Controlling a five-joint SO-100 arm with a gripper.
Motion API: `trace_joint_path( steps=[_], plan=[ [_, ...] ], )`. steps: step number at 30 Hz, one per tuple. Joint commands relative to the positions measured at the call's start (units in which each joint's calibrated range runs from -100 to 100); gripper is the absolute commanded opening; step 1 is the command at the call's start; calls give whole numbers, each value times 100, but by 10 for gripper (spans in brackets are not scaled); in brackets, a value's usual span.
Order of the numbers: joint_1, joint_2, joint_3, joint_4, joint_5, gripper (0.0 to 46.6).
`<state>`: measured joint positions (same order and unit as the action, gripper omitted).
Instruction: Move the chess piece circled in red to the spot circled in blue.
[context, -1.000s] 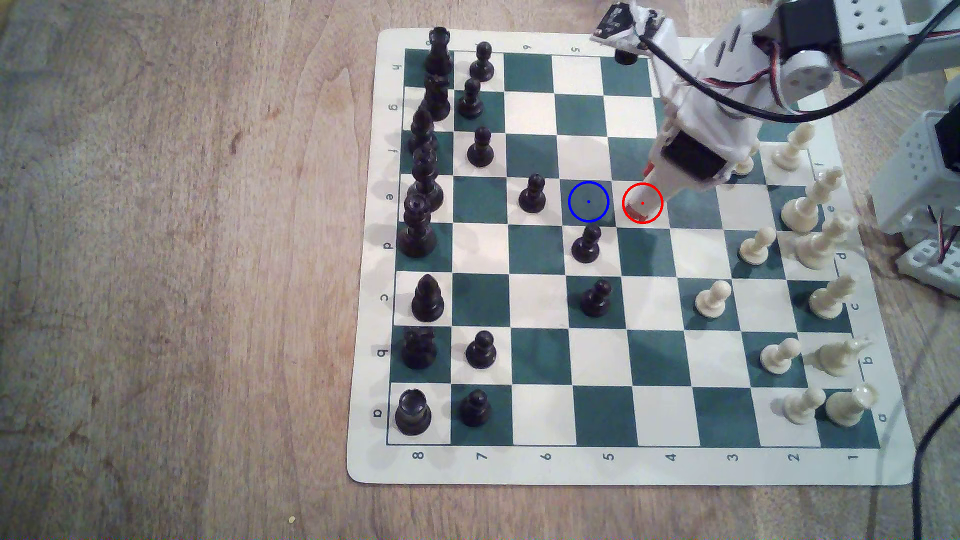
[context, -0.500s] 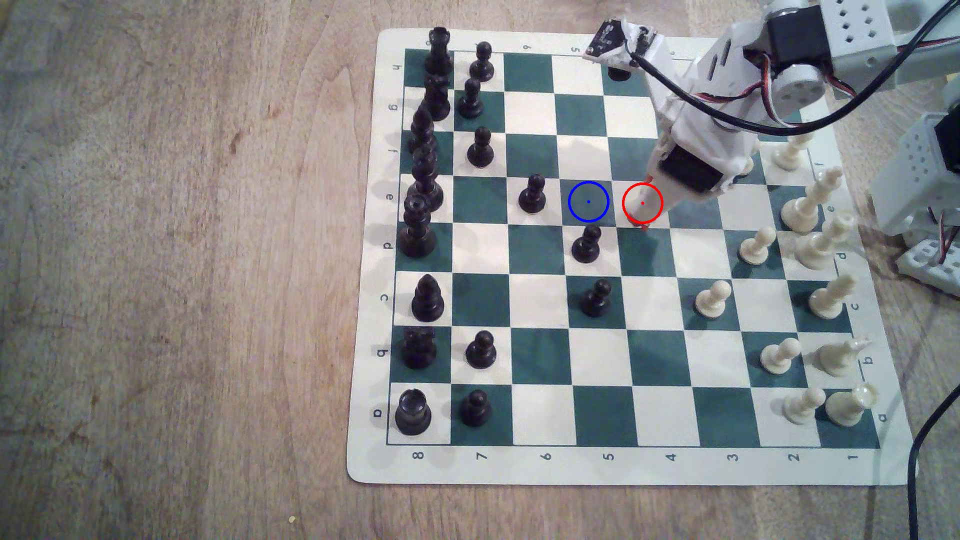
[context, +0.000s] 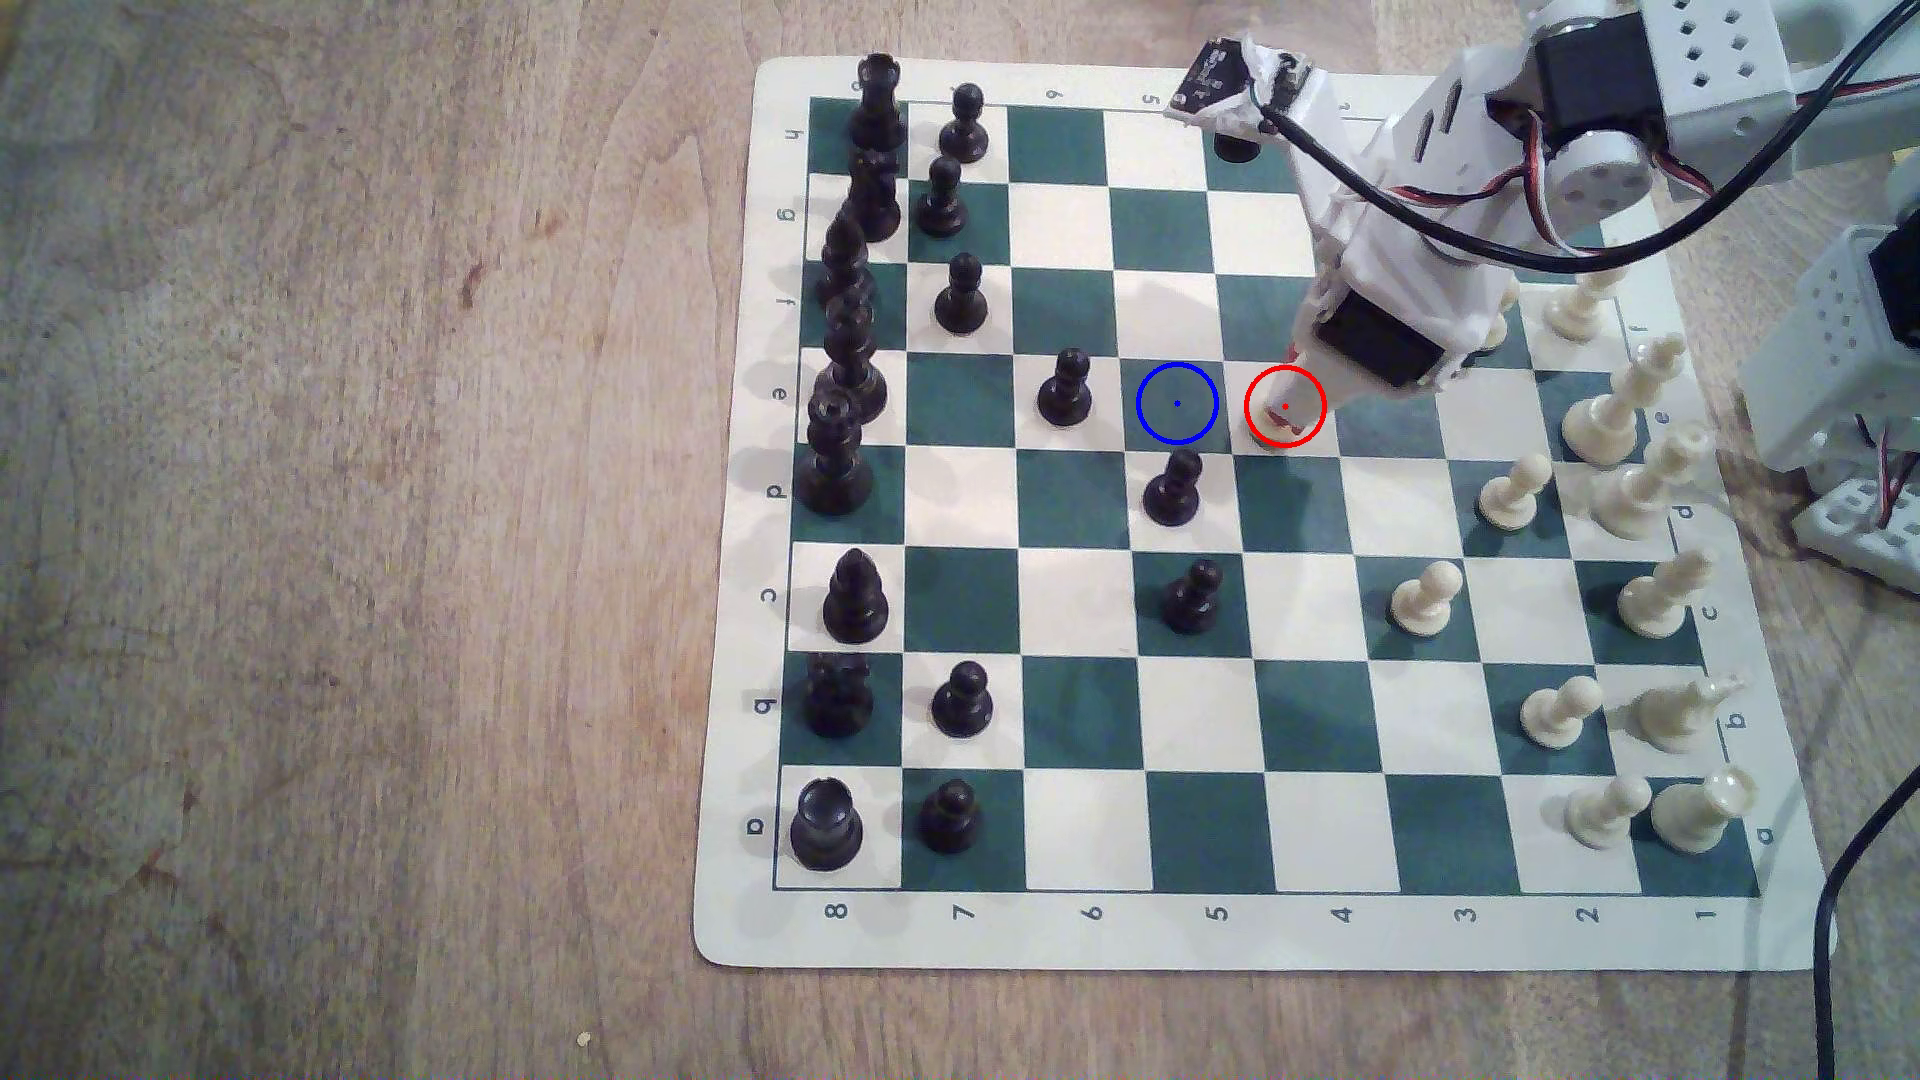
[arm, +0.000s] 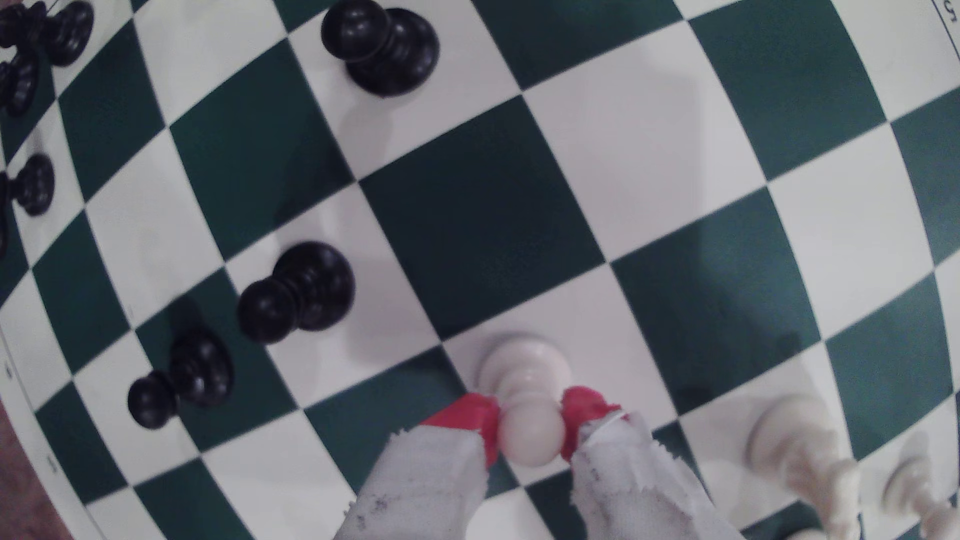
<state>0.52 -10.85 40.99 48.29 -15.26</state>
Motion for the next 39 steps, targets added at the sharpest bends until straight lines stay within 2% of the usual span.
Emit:
trace_joint_path(
  steps=[1,9,16,39],
  plan=[
    [-24,-265,-300,-29,24,3],
    [77,-1207,-436,667,127,3],
    [23,-1674,-1451,1363,151,3],
    [-204,1204,-3128,970,244,3]
  ],
)
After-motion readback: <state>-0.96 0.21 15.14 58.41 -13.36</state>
